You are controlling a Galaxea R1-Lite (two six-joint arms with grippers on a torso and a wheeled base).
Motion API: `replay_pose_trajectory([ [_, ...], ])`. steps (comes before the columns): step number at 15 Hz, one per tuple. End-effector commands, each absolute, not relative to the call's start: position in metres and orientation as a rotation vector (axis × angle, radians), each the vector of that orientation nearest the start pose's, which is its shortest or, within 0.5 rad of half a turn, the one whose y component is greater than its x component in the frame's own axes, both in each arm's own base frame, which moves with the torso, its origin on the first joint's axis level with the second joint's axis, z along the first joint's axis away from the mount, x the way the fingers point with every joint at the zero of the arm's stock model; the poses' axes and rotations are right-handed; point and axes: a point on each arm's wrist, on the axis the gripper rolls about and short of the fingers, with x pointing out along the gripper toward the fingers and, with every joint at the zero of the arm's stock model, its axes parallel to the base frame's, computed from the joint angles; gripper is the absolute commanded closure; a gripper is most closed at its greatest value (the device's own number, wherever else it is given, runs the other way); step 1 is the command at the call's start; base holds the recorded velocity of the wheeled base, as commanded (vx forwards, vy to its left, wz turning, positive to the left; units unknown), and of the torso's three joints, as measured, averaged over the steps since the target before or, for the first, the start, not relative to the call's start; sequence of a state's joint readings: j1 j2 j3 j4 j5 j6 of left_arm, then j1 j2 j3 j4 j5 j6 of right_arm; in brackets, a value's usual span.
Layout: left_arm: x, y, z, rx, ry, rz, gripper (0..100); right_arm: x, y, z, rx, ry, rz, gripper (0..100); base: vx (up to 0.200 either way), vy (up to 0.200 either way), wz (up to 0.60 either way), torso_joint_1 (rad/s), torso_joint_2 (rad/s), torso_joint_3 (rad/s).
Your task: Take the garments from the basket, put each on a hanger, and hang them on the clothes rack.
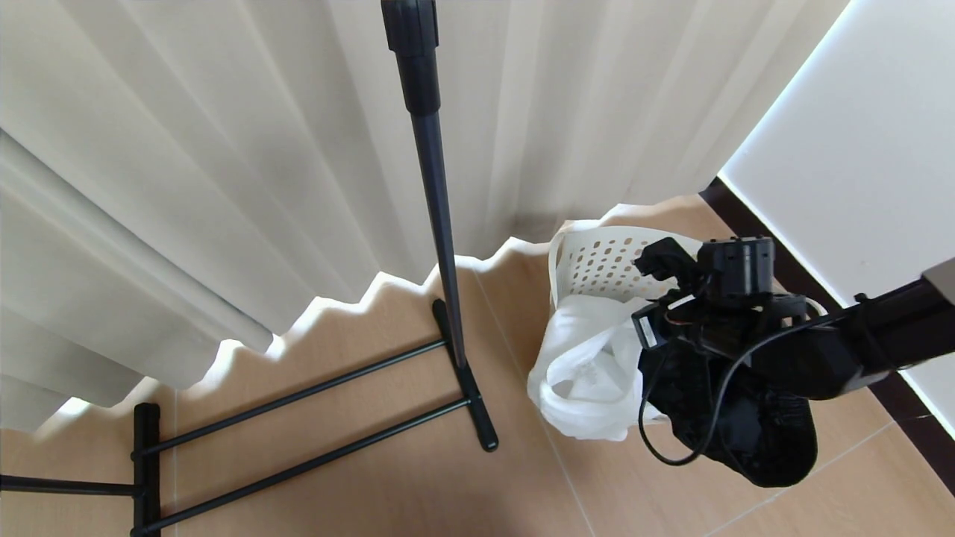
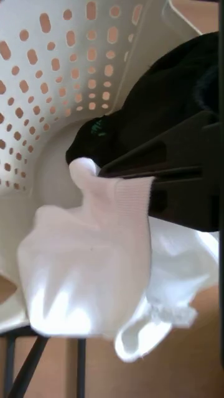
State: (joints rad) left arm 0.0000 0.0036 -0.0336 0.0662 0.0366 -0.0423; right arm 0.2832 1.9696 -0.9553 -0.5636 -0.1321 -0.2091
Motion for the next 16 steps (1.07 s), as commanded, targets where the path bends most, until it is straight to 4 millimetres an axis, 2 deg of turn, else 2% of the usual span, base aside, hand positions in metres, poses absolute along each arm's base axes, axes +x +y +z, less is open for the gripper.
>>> replay_pose_trajectory([
  [1, -0.025, 0.001, 0.078, -0.042, 0.034, 0.038, 0, 0.265, 0.093, 0.187, -0.203, 0.206, 0.252, 100, 0.000, 0.000, 0.00, 0.000, 0.00, 0.000],
  [3, -0.025, 0.001, 0.078, -0.042, 0.034, 0.038, 0, 0.218, 0.099, 0.220, -0.150, 0.087, 0.331, 100, 0.000, 0.000, 0.00, 0.000, 0.00, 0.000],
  [5, -0.025, 0.001, 0.078, -0.042, 0.034, 0.038, 0, 0.187, 0.102, 0.240, -0.133, 0.017, 0.395, 100, 0.000, 0.000, 0.00, 0.000, 0.00, 0.000],
  [6, -0.025, 0.001, 0.078, -0.042, 0.034, 0.038, 0, 0.153, 0.103, 0.256, -0.120, -0.026, 0.481, 100, 0.000, 0.000, 0.00, 0.000, 0.00, 0.000],
  [7, -0.025, 0.001, 0.078, -0.042, 0.034, 0.038, 0, 0.139, 0.101, 0.260, -0.118, -0.037, 0.513, 100, 0.000, 0.000, 0.00, 0.000, 0.00, 0.000],
  [10, -0.025, 0.001, 0.078, -0.041, 0.035, 0.038, 0, 0.131, 0.096, 0.263, -0.124, -0.046, 0.518, 100, 0.000, 0.000, 0.00, 0.000, 0.00, 0.000],
  [16, -0.025, 0.001, 0.078, -0.041, 0.035, 0.038, 0, 0.139, 0.102, 0.259, -0.129, -0.025, 0.528, 100, 0.000, 0.000, 0.00, 0.001, 0.00, 0.018],
])
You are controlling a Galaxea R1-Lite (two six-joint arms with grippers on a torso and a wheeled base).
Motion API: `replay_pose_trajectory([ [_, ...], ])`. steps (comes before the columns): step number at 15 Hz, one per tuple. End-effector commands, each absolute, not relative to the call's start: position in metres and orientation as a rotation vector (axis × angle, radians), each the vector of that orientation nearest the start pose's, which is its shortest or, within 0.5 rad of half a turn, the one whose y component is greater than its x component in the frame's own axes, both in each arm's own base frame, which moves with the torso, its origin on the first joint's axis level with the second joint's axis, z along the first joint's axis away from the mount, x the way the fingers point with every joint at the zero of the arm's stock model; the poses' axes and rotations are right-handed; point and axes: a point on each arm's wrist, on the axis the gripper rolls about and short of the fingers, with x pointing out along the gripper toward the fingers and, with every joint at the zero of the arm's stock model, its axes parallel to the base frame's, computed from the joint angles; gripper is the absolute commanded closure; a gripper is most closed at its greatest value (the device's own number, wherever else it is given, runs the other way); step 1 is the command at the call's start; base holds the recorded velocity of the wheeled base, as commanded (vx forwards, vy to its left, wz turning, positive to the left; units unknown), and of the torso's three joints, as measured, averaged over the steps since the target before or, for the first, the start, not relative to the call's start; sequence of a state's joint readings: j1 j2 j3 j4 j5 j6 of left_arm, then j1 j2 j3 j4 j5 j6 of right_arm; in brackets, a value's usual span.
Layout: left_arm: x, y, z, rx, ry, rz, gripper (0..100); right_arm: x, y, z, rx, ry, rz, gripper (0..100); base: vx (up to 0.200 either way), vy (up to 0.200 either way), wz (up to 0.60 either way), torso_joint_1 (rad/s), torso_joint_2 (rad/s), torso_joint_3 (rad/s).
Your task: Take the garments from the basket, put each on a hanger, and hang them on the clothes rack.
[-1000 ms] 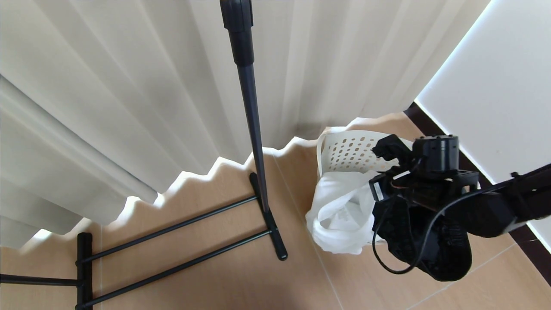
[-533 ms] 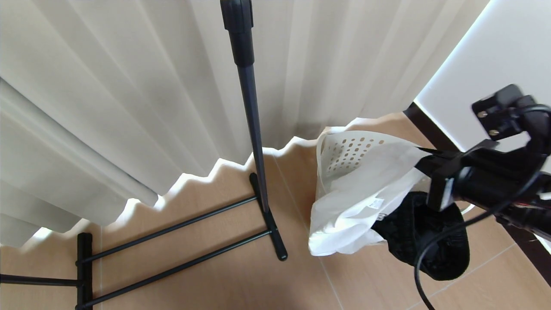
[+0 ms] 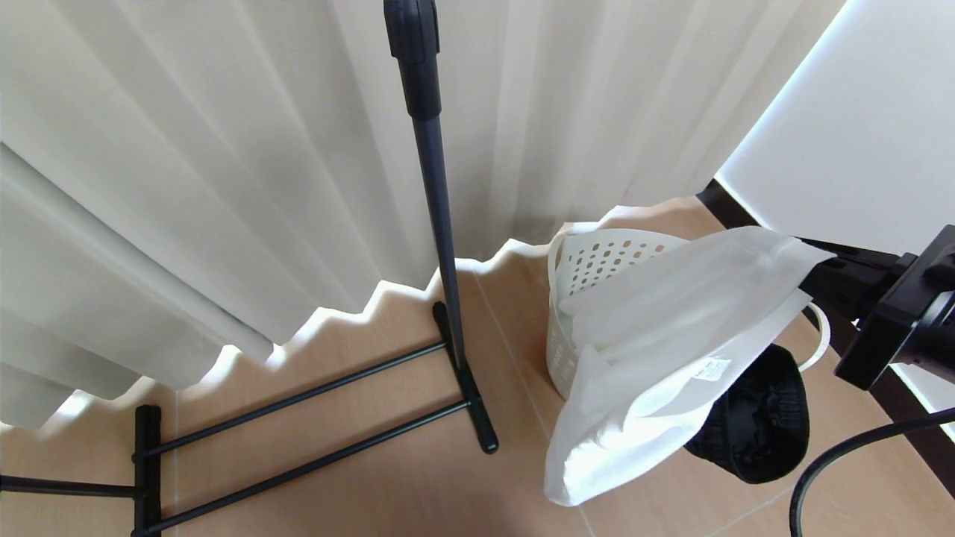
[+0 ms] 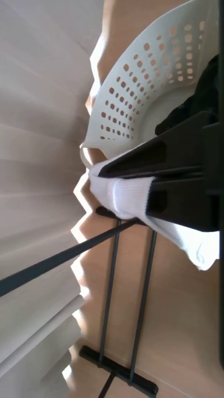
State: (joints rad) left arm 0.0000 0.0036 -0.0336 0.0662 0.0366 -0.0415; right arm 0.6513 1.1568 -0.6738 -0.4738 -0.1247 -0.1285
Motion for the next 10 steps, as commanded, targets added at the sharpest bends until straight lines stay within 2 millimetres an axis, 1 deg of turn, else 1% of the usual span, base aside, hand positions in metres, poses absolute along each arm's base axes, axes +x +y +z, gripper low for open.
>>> replay_pose_trajectory([
  [1, -0.0253, 0.0008, 0.0781, -0.041, 0.035, 0.038, 0, 0.1410, 0.1037, 0.2583, -0.132, -0.019, 0.525, 100, 0.000, 0.000, 0.00, 0.007, 0.00, 0.154],
  [9, -0.0253, 0.0008, 0.0781, -0.042, 0.034, 0.038, 0, 0.1450, 0.1058, 0.2528, -0.133, -0.004, 0.524, 100, 0.000, 0.000, 0.00, 0.003, 0.00, 0.191],
  [10, -0.0253, 0.0008, 0.0781, -0.041, 0.035, 0.038, 0, 0.1443, 0.1053, 0.2529, -0.132, -0.005, 0.524, 100, 0.000, 0.000, 0.00, -0.002, -0.11, 0.046],
])
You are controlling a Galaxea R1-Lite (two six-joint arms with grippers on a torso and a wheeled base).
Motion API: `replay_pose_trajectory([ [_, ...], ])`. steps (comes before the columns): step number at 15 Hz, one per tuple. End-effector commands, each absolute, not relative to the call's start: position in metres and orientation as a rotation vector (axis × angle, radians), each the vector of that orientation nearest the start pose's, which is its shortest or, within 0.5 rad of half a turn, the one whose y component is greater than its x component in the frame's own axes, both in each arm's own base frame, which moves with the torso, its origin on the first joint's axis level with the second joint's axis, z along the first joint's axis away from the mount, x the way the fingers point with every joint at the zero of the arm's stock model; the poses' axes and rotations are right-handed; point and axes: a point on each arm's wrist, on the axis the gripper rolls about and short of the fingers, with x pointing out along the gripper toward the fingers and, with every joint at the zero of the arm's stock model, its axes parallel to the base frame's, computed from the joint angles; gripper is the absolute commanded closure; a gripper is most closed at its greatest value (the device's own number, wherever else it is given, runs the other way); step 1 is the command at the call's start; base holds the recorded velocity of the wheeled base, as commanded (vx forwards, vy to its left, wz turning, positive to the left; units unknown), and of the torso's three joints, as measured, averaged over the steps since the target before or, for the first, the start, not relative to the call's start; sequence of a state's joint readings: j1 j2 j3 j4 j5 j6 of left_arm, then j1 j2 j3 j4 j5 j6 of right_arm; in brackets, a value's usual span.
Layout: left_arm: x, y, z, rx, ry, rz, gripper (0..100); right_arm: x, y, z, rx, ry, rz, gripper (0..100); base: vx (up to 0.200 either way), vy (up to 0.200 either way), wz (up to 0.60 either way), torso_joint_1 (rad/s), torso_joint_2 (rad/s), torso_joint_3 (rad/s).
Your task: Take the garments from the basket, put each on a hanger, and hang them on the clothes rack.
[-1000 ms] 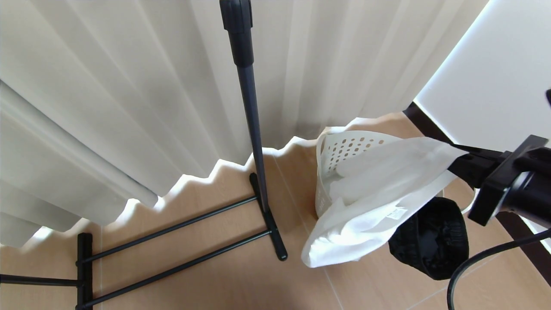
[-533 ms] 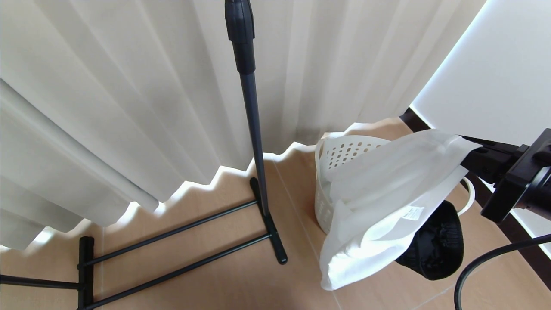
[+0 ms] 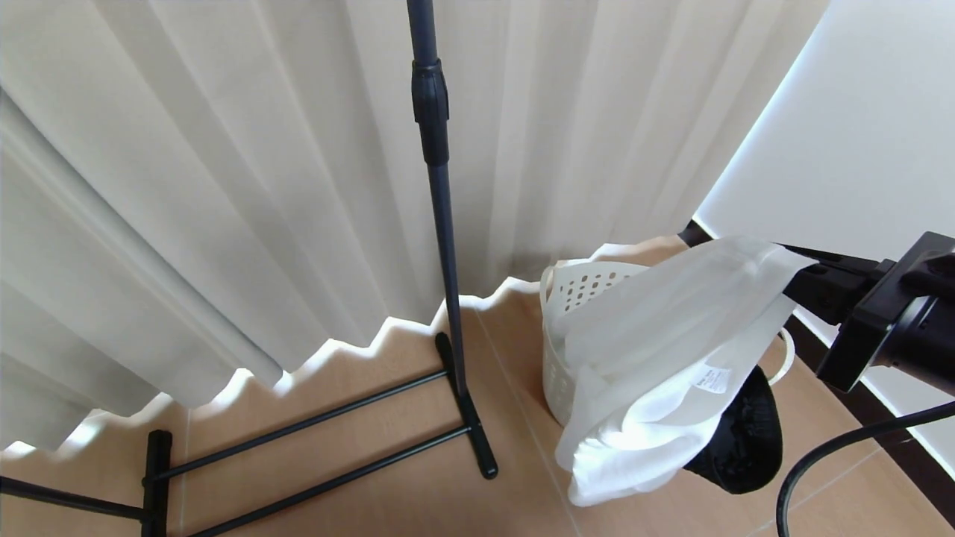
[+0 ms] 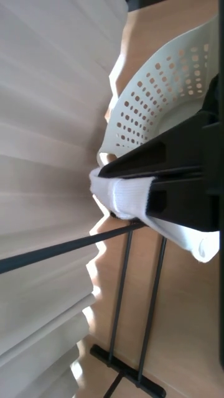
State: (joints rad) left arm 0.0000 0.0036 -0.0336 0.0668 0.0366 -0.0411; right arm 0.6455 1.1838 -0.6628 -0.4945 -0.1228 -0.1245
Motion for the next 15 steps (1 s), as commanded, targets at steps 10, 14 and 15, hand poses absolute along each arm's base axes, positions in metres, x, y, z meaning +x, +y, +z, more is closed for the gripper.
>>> replay_pose_trajectory([
  [10, -0.0253, 0.0008, 0.0781, -0.041, 0.035, 0.038, 0, 0.1442, 0.1052, 0.2514, -0.138, 0.000, 0.523, 100, 0.000, 0.000, 0.00, 0.035, -0.40, -0.255],
  [14, -0.0253, 0.0008, 0.0781, -0.041, 0.035, 0.038, 0, 0.1436, 0.1047, 0.2519, -0.137, -0.003, 0.523, 100, 0.000, 0.000, 0.00, 0.111, -0.47, -0.174],
  [15, -0.0253, 0.0008, 0.0781, -0.041, 0.035, 0.038, 0, 0.1436, 0.1047, 0.2519, -0.137, -0.003, 0.523, 100, 0.000, 0.000, 0.00, 0.144, -0.48, -0.144],
])
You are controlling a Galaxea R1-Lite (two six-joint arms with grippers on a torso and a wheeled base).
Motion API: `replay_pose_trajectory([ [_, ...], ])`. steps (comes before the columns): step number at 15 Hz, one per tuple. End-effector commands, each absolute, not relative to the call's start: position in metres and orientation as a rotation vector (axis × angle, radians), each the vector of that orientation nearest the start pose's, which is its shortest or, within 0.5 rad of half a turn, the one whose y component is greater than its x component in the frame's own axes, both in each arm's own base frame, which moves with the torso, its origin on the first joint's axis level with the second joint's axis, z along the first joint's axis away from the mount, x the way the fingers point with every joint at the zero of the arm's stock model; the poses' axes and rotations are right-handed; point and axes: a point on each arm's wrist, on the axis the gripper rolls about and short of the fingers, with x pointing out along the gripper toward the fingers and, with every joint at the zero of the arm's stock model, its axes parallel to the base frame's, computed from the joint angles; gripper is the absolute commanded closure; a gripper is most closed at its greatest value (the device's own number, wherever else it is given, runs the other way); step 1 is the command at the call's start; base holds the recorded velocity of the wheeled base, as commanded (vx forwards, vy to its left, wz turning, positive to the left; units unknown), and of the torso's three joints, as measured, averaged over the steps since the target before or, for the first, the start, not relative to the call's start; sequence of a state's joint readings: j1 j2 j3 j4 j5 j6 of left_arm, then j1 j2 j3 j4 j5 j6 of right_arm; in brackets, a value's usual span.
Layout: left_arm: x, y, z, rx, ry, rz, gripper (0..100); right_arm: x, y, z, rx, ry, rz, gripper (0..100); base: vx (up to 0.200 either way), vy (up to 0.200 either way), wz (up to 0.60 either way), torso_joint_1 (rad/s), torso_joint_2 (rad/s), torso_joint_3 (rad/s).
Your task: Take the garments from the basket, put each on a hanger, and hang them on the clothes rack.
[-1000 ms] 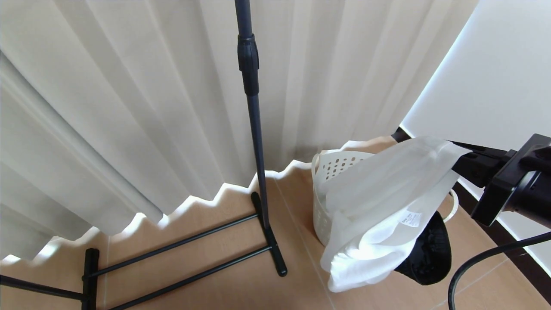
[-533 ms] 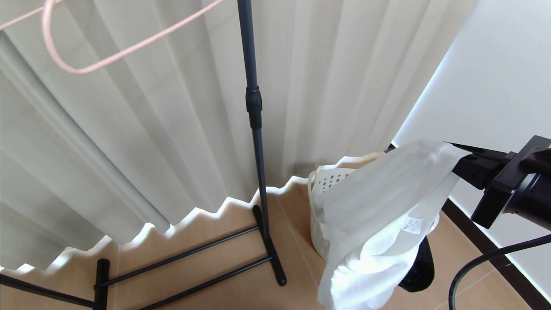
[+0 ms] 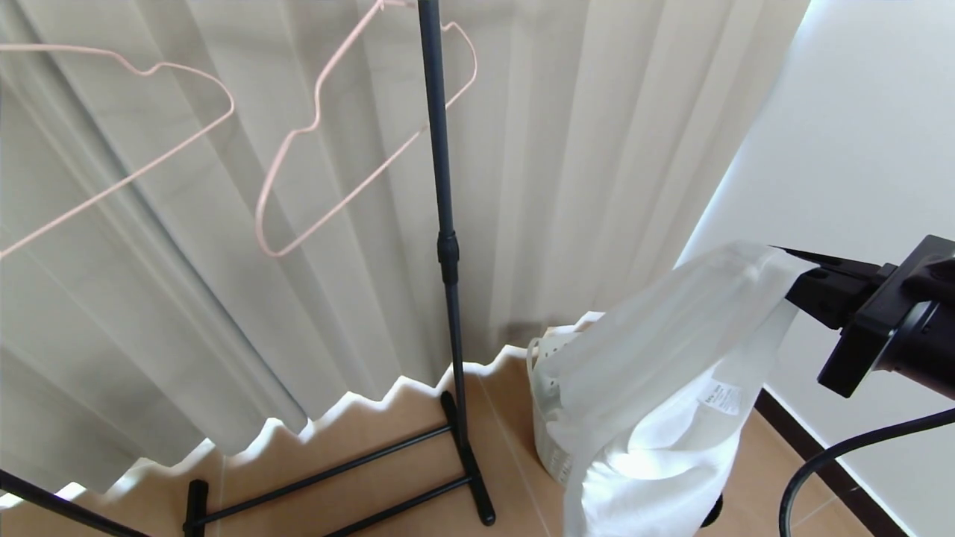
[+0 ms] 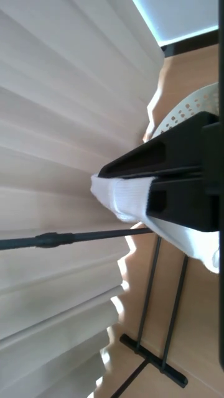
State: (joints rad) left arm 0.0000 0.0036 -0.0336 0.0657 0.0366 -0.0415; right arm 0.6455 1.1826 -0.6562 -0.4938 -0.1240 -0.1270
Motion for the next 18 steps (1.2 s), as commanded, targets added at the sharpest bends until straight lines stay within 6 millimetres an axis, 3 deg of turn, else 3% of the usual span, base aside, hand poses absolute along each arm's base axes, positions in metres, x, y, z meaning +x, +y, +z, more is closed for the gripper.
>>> replay_pose_trajectory([
  [1, -0.0253, 0.0008, 0.0781, -0.041, 0.035, 0.038, 0, 0.1436, 0.1047, 0.2519, -0.137, -0.003, 0.523, 100, 0.000, 0.000, 0.00, 0.154, -0.49, -0.149],
  [7, -0.0253, 0.0008, 0.0781, -0.041, 0.035, 0.038, 0, 0.1433, 0.1045, 0.2524, -0.135, -0.006, 0.523, 100, 0.000, 0.000, 0.00, 0.176, -0.51, -0.145],
  [18, -0.0253, 0.0008, 0.0781, -0.041, 0.035, 0.038, 0, 0.1439, 0.1036, 0.2524, -0.135, -0.005, 0.516, 100, 0.000, 0.000, 0.00, 0.225, -0.55, -0.287],
])
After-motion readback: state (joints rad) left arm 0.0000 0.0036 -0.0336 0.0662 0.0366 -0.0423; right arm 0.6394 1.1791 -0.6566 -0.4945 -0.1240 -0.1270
